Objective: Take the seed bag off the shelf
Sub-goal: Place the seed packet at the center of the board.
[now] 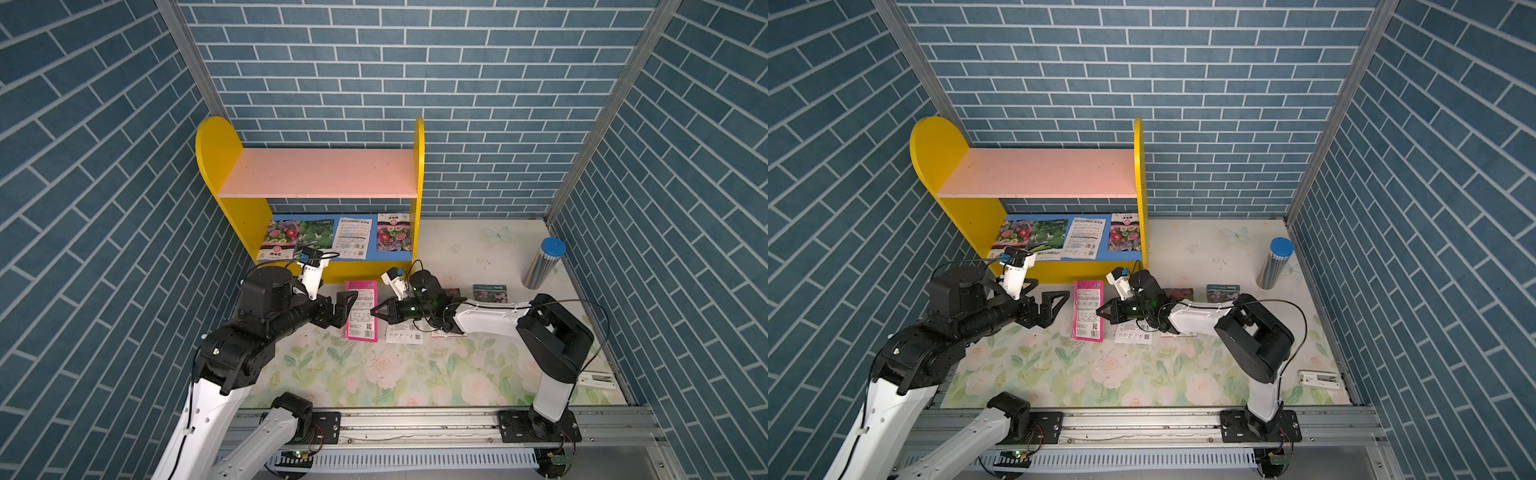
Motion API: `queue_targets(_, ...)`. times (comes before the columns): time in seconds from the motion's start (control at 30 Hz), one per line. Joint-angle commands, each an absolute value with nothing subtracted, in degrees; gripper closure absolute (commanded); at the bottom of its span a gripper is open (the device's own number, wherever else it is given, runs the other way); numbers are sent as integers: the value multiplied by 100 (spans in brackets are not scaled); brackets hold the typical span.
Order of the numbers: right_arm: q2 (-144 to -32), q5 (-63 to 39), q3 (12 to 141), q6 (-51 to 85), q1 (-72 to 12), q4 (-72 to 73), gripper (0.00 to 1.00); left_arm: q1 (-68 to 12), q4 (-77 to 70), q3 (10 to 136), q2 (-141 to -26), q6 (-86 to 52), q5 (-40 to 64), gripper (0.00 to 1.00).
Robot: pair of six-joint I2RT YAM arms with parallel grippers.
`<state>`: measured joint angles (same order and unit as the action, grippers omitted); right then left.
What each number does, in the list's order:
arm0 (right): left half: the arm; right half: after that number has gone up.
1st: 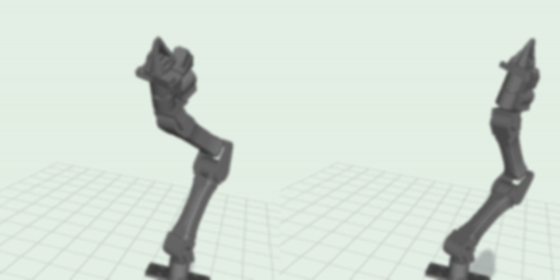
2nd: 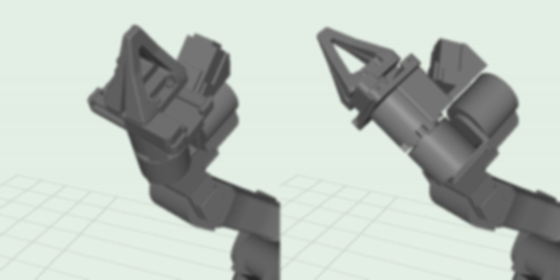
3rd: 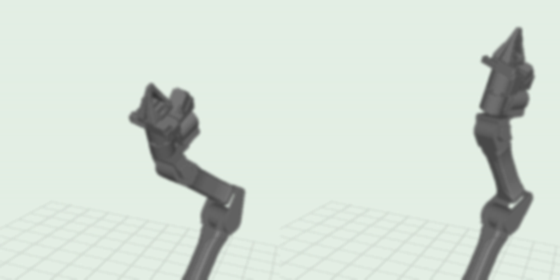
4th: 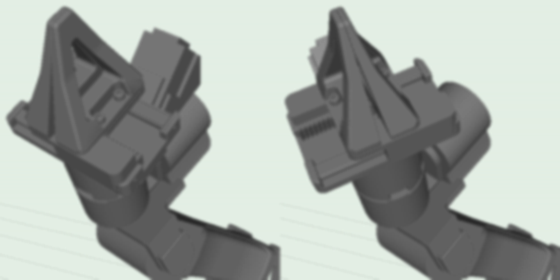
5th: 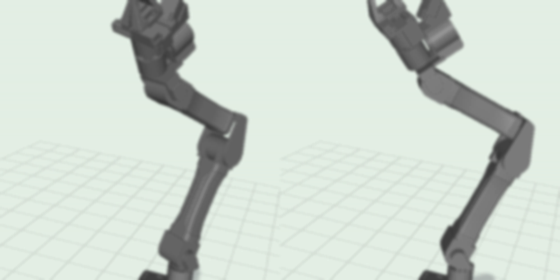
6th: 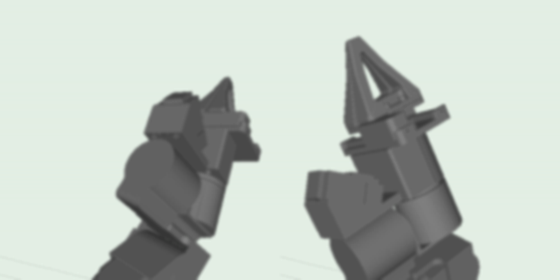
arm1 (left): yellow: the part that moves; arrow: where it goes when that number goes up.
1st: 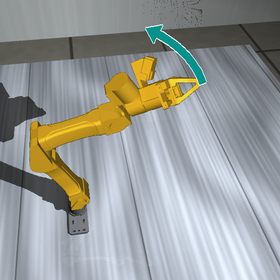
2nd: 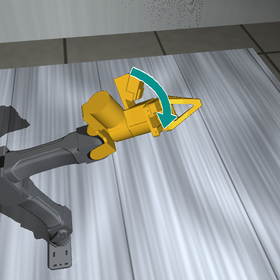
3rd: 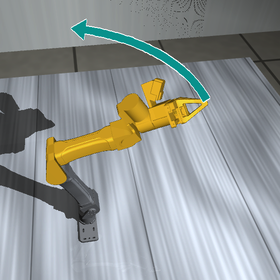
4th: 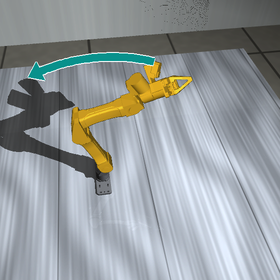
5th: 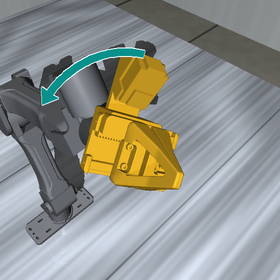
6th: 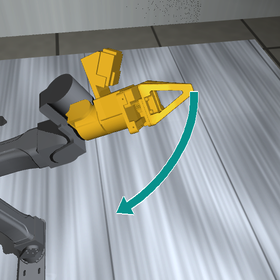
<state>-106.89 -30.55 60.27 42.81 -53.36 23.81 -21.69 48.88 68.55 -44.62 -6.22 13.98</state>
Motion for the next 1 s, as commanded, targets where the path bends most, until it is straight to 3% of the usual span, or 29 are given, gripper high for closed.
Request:
queue_targets(0.0, -11022, -2642, 6345, 4344, -5375, 1868, 100, -2197, 4769, 6759, -4401, -654, 1399, 0)
queue_targets(0.23, -11503, -2121, 6891, 4015, -5371, 808, 100, -2189, 4624, 6660, -4368, -703, 1423, 0)
queue_targets(0.6, -11924, -1758, 7280, 3858, -5309, 325, 100, -2196, 4465, 6590, -4428, -738, 1484, 0)
queue_targets(0.87, -11843, -1442, 7228, 3797, -5274, 233, 69, -2194, 4403, 6572, -4437, -751, 1490, 1)
queue_targets(0.97, -11652, -1333, 7113, 3738, -5252, 261, 65, -2194, 4385, 6572, -4443, -765, 1488, 1)
